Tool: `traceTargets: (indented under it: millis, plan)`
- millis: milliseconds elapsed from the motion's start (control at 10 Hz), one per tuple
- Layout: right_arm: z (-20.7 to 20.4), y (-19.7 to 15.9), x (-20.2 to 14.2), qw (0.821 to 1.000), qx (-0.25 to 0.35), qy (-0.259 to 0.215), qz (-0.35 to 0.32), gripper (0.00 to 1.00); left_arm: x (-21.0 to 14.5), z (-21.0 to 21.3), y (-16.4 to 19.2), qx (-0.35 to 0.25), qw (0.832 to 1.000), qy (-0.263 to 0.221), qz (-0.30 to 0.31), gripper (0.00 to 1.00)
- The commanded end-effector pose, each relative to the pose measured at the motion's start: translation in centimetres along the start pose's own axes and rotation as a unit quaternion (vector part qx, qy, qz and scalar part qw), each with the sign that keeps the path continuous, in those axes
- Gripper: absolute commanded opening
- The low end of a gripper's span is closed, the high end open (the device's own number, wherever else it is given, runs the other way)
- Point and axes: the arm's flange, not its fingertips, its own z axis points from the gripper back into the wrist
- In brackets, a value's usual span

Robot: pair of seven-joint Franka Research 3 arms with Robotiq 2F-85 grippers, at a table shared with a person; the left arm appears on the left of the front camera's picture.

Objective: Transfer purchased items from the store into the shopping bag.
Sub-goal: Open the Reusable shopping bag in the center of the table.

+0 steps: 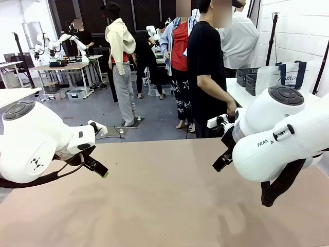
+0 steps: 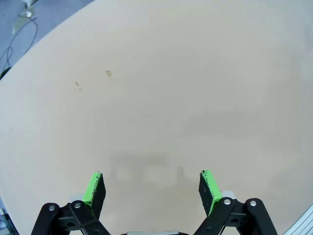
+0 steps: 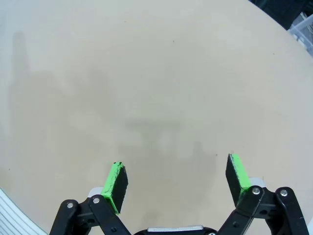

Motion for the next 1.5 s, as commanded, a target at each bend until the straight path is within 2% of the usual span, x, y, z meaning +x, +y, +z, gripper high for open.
traceTargets:
  millis: [0,1400]
  plan:
    - [0.0,-0.01,0.0,1.0,0.0,0.0,0.0,1.0,-0.03,0.01,0.13,0.0,1.0,0.0,0.002,1.0]
    - [0.0,-0.01,0.0,1.0,0.0,0.0,0.0,1.0,-0.03,0.01,0.13,0.0,1.0,0.0,0.002,1.0]
